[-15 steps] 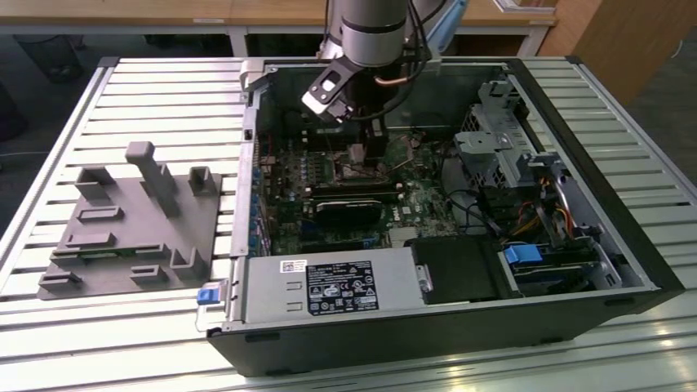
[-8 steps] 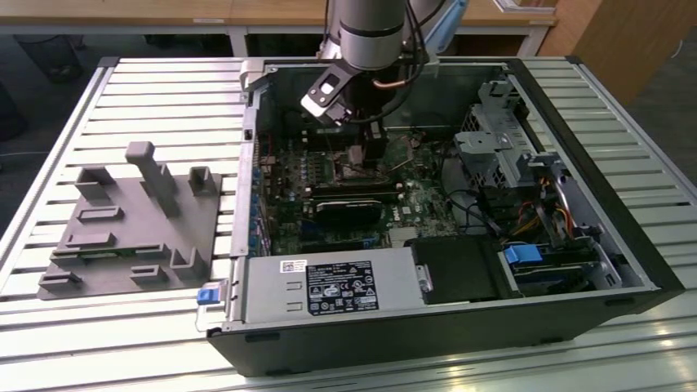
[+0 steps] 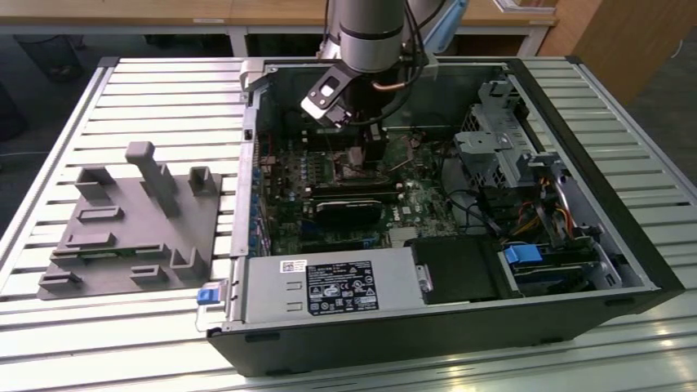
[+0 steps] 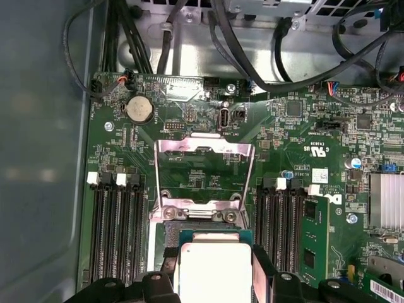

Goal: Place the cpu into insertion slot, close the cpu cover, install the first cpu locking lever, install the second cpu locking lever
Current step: 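Place the cpu into insertion slot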

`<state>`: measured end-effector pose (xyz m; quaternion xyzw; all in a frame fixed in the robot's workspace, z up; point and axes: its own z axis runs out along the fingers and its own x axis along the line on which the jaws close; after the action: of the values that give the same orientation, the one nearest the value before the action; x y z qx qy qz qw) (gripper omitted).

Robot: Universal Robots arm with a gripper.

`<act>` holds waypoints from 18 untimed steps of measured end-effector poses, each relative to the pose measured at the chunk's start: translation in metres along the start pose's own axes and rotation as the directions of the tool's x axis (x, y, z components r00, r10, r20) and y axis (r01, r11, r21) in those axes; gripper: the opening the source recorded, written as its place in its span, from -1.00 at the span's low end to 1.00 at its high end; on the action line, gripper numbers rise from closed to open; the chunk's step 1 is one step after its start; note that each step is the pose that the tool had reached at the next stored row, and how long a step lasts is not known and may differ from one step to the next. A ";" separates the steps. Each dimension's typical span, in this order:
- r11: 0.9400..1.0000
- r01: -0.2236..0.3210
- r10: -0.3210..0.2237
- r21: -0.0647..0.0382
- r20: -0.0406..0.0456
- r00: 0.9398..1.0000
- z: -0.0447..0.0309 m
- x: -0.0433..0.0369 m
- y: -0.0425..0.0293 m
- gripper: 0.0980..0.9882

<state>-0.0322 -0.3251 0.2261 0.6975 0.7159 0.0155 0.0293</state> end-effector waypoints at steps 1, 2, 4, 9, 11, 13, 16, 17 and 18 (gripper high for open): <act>1.000 0.000 0.000 0.000 0.000 1.000 0.0003 0.0000 0.0000 0.00; 1.000 0.000 0.000 0.000 0.000 1.000 0.0007 0.0000 0.0000 0.00; 1.000 0.000 0.000 0.000 0.000 1.000 0.0017 0.0001 -0.0001 0.00; 1.000 0.000 0.000 0.000 0.000 1.000 0.0051 0.0009 -0.0004 0.00; 1.000 0.000 0.000 0.000 0.000 1.000 0.0069 0.0016 -0.0005 0.00; 1.000 0.000 0.000 0.000 0.000 1.000 0.0087 0.0028 -0.0006 0.00; 1.000 0.000 0.000 0.000 0.000 1.000 0.0106 0.0049 -0.0006 0.00; 1.000 0.000 0.000 0.000 0.000 1.000 0.0114 0.0054 -0.0007 0.00; 1.000 0.000 0.000 0.000 0.000 1.000 0.0123 0.0058 -0.0007 0.00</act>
<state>-0.0323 -0.3195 0.2137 0.6975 0.7158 0.0155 0.0294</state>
